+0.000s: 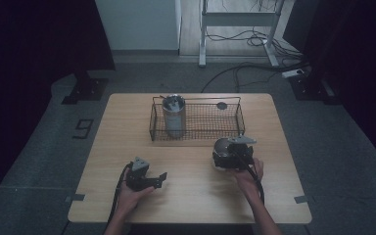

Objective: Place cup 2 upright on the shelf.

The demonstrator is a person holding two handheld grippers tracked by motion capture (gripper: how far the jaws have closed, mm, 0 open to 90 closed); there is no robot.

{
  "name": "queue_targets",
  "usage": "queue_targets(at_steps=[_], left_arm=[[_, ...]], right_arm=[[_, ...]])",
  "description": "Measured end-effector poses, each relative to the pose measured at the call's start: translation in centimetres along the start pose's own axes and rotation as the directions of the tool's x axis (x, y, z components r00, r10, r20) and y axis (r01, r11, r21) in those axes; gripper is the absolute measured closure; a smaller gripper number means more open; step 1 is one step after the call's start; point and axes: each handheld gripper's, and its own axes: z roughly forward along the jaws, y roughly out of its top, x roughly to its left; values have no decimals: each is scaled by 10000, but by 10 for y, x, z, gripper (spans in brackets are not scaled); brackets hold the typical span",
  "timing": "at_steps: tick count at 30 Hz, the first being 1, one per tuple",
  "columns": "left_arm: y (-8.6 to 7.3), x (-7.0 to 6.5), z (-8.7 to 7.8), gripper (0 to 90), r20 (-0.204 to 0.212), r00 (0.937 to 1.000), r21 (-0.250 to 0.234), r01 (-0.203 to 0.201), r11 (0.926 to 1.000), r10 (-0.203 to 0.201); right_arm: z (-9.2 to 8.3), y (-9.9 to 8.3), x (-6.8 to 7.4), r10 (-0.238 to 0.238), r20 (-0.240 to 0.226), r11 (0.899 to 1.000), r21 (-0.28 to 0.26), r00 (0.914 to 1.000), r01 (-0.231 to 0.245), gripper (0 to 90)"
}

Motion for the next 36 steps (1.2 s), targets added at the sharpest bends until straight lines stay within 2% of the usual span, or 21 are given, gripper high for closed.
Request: queue_targets(at_steps=[9, 19, 31, 36], left_arm=[[0, 1, 0, 138, 3, 10000, -8, 11, 10000, -11], [0, 1, -1, 140, -97, 10000, -17, -14, 10000, 14], [-2, 0, 3, 142, -215, 9998, 248, 26, 9997, -20], [-1, 2, 2, 143, -174, 9998, 236, 44, 9997, -40]], right_arm=[[-15, 12, 1, 66, -58, 9988, -475, 10000, -69, 66], [-21, 19, -2, 210, -133, 9977, -641, 9997, -218, 66], [-28, 28, -1, 102, -213, 9952, -969, 9997, -122, 66], [-30, 30, -2, 127, -223, 9954, -948, 9997, -148, 66]])
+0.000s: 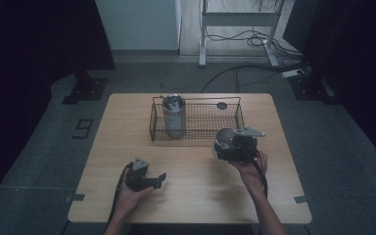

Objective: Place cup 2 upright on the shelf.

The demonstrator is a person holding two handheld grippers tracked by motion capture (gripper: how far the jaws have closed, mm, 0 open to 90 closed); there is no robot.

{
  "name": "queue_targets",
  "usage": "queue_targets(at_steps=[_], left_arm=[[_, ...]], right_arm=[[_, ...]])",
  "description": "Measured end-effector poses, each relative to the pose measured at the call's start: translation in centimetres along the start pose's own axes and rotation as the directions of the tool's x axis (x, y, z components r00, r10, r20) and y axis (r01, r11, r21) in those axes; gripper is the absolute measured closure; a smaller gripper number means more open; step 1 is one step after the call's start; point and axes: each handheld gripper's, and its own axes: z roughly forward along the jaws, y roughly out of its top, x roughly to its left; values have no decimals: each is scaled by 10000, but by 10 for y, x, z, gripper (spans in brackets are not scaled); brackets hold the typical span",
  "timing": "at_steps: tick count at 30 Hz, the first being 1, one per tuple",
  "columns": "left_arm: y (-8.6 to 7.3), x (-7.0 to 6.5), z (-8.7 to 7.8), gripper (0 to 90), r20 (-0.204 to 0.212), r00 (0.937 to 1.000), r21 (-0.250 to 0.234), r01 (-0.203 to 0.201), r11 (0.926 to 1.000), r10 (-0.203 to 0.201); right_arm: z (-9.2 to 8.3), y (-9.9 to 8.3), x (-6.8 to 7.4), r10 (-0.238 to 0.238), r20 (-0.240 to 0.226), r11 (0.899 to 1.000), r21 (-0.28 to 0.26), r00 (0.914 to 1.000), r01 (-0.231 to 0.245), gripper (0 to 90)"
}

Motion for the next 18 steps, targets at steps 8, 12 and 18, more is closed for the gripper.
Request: queue_targets(at_steps=[8, 12, 18], left_arm=[[0, 2, -1, 144, -5, 10000, -10, 74, 10000, -74], [0, 2, -1, 144, 3, 9999, 3, 104, 9999, -104], [1, 3, -2, 144, -2, 9999, 40, 130, 9999, -130]], right_arm=[[2, 10, 2, -26, 48, 9999, -110, 10000, 26, 66], [3, 15, 6, -121, 11, 9999, -115, 9999, 121, 66], [3, 21, 6, -147, 25, 9997, -169, 9999, 148, 66]])
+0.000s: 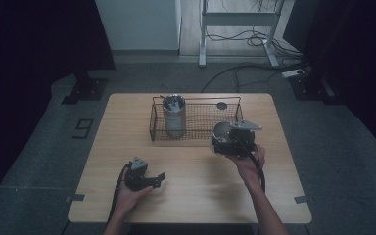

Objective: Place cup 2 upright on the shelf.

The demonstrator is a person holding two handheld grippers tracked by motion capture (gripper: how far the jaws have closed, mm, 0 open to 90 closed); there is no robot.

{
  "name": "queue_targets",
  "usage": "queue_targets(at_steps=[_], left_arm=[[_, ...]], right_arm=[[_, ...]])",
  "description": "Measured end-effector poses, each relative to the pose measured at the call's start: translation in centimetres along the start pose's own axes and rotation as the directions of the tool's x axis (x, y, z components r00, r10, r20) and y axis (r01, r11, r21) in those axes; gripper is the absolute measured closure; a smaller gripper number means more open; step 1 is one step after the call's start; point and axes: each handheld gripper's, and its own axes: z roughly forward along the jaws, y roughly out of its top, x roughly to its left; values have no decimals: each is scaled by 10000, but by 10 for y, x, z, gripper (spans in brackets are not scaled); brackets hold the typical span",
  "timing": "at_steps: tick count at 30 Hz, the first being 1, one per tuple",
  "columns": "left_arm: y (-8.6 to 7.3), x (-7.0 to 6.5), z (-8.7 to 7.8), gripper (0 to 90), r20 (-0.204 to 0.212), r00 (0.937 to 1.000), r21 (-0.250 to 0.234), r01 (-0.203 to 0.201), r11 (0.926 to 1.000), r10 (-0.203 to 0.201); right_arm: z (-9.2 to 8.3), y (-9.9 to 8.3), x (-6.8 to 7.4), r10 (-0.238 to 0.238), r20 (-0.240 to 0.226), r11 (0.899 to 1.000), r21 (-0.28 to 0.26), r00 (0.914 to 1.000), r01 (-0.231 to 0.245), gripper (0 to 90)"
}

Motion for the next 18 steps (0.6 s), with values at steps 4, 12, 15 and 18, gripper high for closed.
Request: queue_targets(at_steps=[4, 12, 15, 18], left_arm=[[0, 1, -1, 144, -28, 10000, -17, 60, 10000, -60], [1, 2, -3, 145, 211, 9996, -103, 182, 9998, -180], [1, 2, -3, 146, 218, 9996, -86, 169, 9998, -167], [1, 2, -2, 146, 241, 9996, -24, 163, 9999, -163]], right_arm=[[0, 6, -2, -2, 34, 10000, -47, 10000, 2, 66], [3, 18, -2, -137, 4, 9999, -26, 9999, 137, 66], [5, 23, -2, -128, 42, 9999, -63, 9999, 128, 66], [6, 27, -3, -149, 53, 9998, -90, 9999, 150, 66]])
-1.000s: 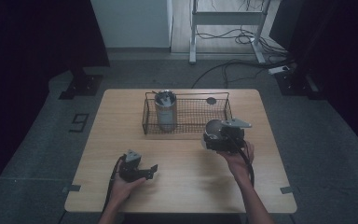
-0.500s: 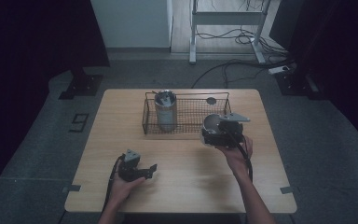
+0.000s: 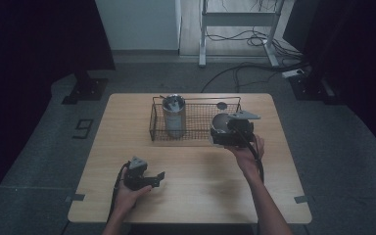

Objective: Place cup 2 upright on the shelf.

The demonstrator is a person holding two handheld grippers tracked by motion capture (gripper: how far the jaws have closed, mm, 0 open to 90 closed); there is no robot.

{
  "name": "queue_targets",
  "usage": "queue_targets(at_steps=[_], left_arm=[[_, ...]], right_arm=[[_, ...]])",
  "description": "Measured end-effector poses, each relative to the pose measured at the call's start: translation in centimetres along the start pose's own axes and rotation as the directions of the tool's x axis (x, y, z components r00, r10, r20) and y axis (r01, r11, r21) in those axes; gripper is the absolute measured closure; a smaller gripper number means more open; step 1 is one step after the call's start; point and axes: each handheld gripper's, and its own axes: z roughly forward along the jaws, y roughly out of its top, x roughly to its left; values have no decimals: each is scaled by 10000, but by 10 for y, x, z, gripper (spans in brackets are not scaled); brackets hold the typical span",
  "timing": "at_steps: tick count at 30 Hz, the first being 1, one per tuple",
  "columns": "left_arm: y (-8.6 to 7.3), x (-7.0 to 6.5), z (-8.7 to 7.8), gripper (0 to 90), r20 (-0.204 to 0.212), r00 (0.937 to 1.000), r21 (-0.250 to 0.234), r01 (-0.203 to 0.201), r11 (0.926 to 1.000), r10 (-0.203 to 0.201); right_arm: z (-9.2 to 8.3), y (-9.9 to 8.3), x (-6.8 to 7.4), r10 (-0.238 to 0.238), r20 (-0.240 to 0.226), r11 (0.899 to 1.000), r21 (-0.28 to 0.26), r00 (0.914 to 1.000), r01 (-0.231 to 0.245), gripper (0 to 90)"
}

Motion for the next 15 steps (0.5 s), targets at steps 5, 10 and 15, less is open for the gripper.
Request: queue_targets(at_steps=[5, 10, 15], left_arm=[[0, 0, 0, 145, 166, 9998, 74, 117, 9999, -118], [0, 0, 0, 145, 216, 9996, 72, 164, 9998, -165], [0, 1, 1, 146, 168, 9997, 114, 152, 9998, -154]], right_arm=[[4, 6, -2, 21, 56, 10000, 10, 10000, -21, 67], [6, 11, -3, 8, 41, 10000, 9, 10000, -8, 67], [12, 16, -4, 29, 91, 10000, 66, 10000, -30, 67]])
